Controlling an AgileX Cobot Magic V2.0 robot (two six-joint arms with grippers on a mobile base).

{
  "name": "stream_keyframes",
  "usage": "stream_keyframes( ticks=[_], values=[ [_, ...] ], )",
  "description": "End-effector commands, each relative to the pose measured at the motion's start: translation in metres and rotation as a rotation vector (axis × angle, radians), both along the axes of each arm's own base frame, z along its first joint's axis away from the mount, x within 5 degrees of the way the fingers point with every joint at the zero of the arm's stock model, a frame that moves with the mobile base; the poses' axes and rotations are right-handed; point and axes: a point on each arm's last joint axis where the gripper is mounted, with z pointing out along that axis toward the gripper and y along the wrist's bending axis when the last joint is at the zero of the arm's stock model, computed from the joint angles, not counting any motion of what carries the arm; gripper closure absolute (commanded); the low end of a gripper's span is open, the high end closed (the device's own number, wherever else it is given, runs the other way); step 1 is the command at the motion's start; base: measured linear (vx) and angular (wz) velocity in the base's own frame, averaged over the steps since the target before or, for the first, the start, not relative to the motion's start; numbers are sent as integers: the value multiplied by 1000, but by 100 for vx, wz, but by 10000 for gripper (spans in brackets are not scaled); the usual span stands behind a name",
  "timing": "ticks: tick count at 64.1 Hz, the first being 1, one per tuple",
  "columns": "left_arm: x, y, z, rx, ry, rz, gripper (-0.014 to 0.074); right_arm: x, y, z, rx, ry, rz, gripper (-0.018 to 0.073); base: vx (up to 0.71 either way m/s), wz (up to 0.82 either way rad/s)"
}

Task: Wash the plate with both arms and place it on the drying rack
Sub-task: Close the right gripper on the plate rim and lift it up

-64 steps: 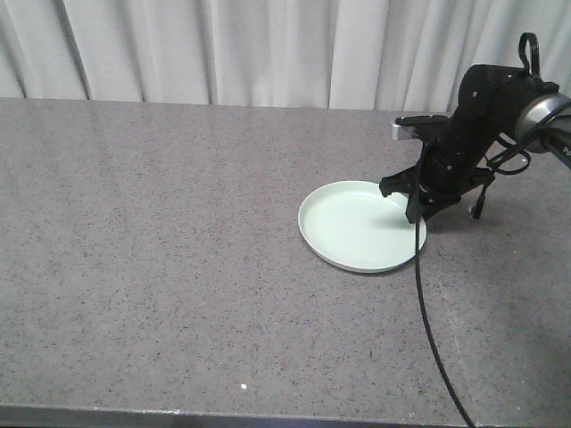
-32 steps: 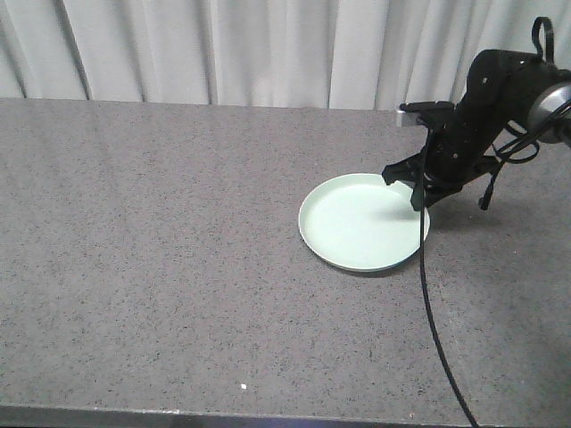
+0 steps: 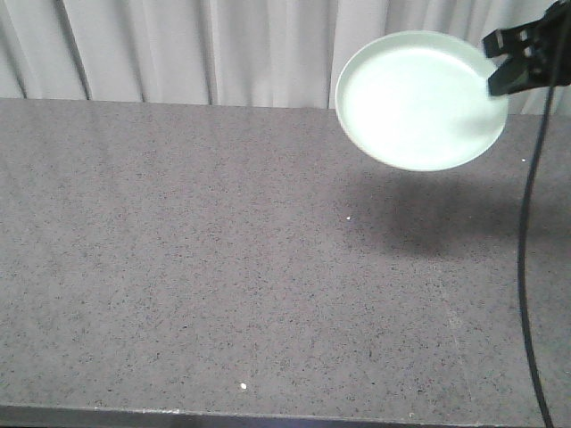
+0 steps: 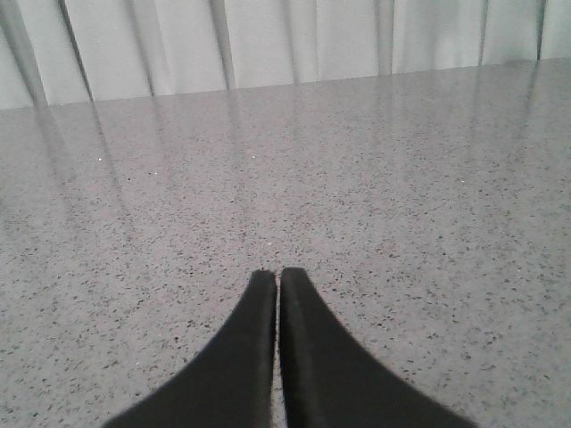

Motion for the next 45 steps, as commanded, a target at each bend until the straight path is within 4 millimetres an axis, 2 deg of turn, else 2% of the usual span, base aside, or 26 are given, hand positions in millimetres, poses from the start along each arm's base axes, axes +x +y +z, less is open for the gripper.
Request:
stream_keyframes(
  ticks=[1,5,9,19,26,33,45],
  values=[
    [0,-2,-1,0,-55,-22,603,-42,-8,51,58,-137,3,566,0,0],
    [0,-2,-1,0,-55,-22,603,-56,-11,59,70,-164,0,566,0,0],
    [0,-2,-1,0,-55,-22,603,-70,-13,58,76,-164,4,566,0,0],
    [0,-2,-1,0,-55,-22,603,-105,-7,35,84,-123,60,566,0,0],
    [0,-2,-1,0,-55,-22,603,-130,-6,15,109,-91,60,566,0,0],
    [0,-2,-1,0,-55,-22,603,-158,-8,4,127,-93,28,566,0,0],
    [0,-2,-1,0,-55,-22,603,-203,-5,5,122,-152,-39,566,0,0]
  ],
)
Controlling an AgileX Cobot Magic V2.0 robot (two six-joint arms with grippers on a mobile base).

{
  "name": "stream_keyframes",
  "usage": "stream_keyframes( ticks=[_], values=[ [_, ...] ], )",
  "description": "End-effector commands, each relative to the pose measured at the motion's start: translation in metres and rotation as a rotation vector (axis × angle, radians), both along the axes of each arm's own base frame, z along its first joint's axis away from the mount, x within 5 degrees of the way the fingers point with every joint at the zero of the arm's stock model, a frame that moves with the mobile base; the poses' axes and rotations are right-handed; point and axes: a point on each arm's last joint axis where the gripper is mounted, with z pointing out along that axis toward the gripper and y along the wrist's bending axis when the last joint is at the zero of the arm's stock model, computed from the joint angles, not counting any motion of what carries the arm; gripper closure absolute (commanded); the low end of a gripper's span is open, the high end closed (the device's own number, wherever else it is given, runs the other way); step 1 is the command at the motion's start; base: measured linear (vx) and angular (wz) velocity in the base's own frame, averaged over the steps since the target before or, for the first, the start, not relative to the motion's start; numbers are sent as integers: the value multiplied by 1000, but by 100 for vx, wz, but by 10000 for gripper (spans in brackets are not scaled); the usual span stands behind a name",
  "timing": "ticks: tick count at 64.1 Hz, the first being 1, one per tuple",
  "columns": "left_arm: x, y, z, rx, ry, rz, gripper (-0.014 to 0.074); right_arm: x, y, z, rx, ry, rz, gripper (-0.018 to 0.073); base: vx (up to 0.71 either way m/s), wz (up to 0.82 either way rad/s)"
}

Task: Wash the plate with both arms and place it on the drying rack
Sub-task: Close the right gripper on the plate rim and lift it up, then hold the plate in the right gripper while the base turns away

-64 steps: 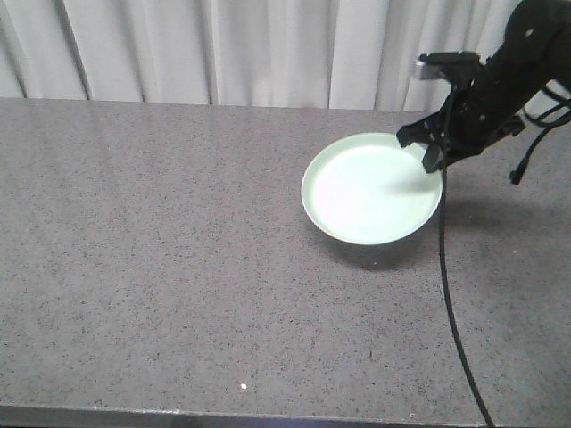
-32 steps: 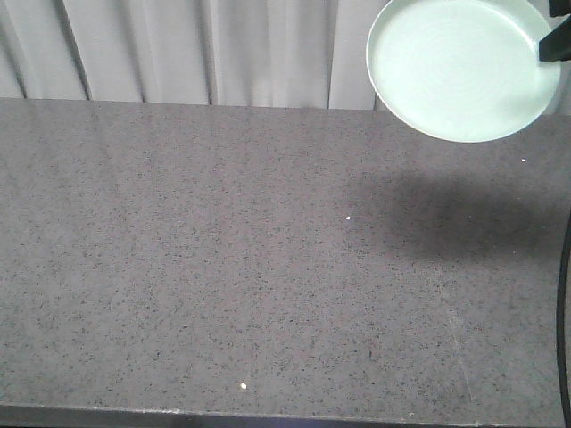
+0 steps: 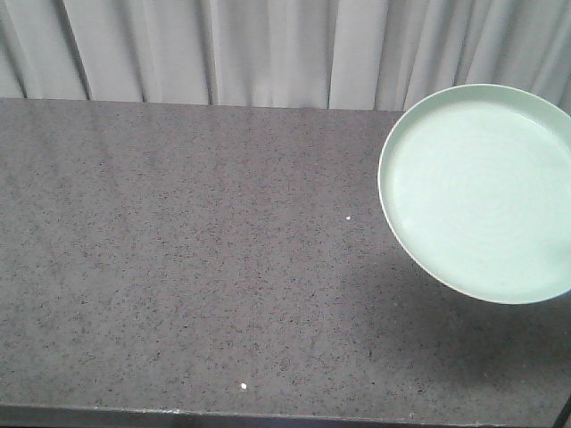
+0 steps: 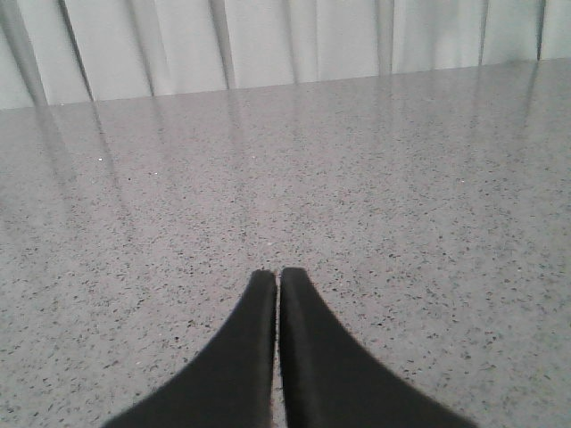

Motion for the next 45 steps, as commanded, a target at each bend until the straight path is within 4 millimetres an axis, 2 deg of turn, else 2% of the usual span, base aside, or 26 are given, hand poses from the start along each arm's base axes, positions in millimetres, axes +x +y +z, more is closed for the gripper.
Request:
stream_keyframes(
  ticks=[1,8,19,45],
  values=[
    [0,-2,-1,0,-55,-22,603,-25,10,14,30,-90,-1,566,0,0],
    [0,-2,-1,0,-55,-22,603,-42,18,16,14,-120,0,566,0,0],
    [0,-2,-1,0,-55,-22,603,-54,22,20,-18,-162,-6,566,0,0],
    [0,-2,-1,0,-55,-22,603,-58,23,20,-42,-154,-3,566,0,0]
  ],
)
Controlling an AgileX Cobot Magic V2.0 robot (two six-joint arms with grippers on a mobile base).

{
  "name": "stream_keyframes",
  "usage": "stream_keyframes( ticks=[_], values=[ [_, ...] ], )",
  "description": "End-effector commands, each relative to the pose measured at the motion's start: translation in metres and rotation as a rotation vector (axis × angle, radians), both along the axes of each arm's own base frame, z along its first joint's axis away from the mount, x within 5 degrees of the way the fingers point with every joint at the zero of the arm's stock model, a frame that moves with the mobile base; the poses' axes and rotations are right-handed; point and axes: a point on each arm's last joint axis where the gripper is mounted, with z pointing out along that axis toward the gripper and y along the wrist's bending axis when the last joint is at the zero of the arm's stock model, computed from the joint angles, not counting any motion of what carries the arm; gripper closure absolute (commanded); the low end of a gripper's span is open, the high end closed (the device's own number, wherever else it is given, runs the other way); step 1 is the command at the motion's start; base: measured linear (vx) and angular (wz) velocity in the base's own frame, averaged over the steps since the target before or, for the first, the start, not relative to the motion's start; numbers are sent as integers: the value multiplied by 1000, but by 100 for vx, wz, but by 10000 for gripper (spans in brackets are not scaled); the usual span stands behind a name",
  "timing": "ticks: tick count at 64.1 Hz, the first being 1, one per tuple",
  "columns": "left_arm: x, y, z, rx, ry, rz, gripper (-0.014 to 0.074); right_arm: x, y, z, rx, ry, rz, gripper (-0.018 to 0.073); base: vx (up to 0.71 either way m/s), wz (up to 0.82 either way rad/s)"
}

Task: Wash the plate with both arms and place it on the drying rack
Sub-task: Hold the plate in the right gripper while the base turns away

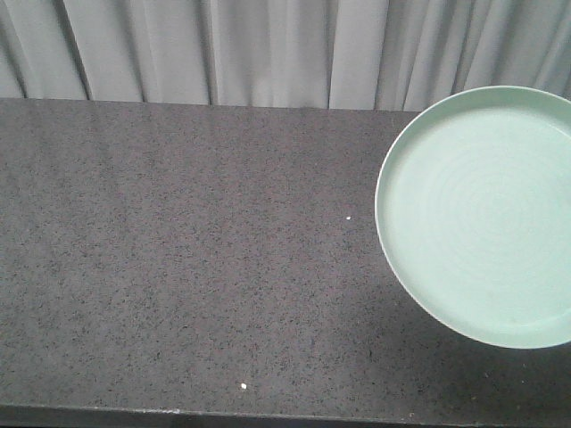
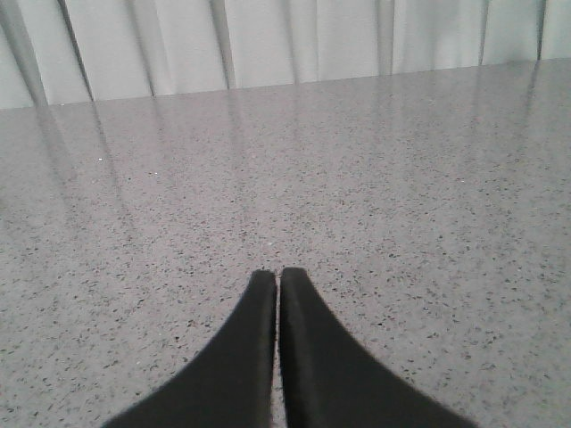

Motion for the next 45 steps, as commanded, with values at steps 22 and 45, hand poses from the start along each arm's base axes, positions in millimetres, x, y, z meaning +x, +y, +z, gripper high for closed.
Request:
stream_keyframes(
  ticks=[22,45],
  values=[
    [0,-2,-1,0,-55,-22,603,-3,3,8,19,-37,18,566,0,0],
    [0,-2,-1,0,-55,-22,603,-3,3,8,19,-37,18,566,0,0]
  ],
)
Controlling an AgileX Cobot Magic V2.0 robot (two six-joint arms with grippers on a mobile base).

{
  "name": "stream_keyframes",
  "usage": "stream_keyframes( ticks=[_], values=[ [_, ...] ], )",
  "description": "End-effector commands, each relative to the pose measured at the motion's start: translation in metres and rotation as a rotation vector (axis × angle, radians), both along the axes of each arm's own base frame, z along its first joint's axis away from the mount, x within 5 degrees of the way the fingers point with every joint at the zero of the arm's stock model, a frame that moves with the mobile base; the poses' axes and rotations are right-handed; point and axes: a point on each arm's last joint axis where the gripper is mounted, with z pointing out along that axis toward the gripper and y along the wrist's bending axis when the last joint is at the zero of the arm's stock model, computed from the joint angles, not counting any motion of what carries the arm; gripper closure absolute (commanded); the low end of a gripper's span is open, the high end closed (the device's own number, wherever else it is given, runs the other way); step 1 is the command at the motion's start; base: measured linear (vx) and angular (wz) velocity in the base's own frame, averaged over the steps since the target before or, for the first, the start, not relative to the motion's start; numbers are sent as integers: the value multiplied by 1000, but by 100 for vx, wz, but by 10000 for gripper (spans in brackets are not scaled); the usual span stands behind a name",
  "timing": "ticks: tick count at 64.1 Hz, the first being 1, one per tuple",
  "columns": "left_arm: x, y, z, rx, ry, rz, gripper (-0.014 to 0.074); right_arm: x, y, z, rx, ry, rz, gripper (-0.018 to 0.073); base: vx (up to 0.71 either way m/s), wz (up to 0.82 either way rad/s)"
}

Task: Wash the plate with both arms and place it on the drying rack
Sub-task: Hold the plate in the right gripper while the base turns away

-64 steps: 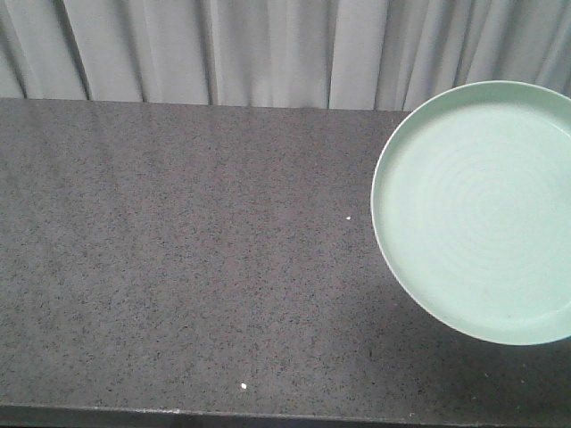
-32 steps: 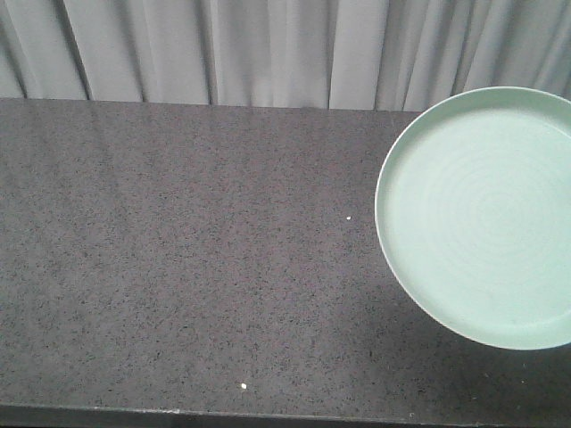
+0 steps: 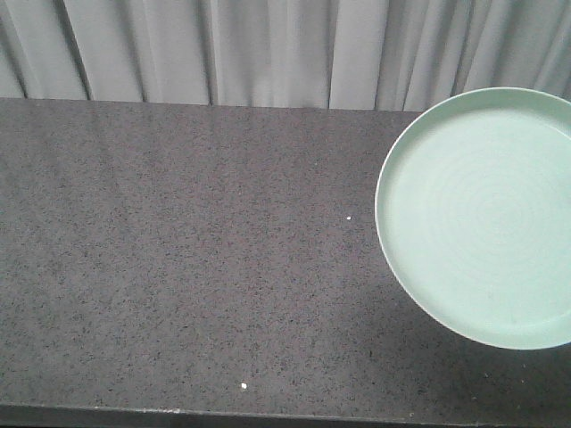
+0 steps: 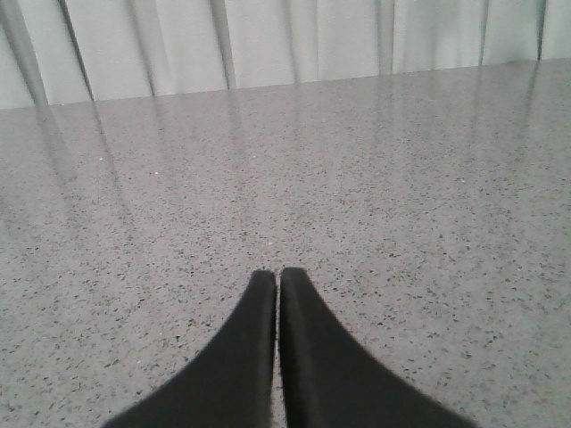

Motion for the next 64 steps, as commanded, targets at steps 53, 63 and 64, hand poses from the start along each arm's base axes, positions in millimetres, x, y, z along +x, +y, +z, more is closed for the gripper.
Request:
stream_keyframes(
  ticks=[53,63,64],
  values=[
    [0,-2,-1,0,-55,-22,603,-6,5,10,20,-47,20,566,-4,14],
    [0,-2,-1,0,-55,-22,603,-6,5,10,20,-47,20,566,-8,37],
    [0,-2,-1,0,-55,-22,603,-6,5,10,20,-47,20,566,-8,39]
  ],
)
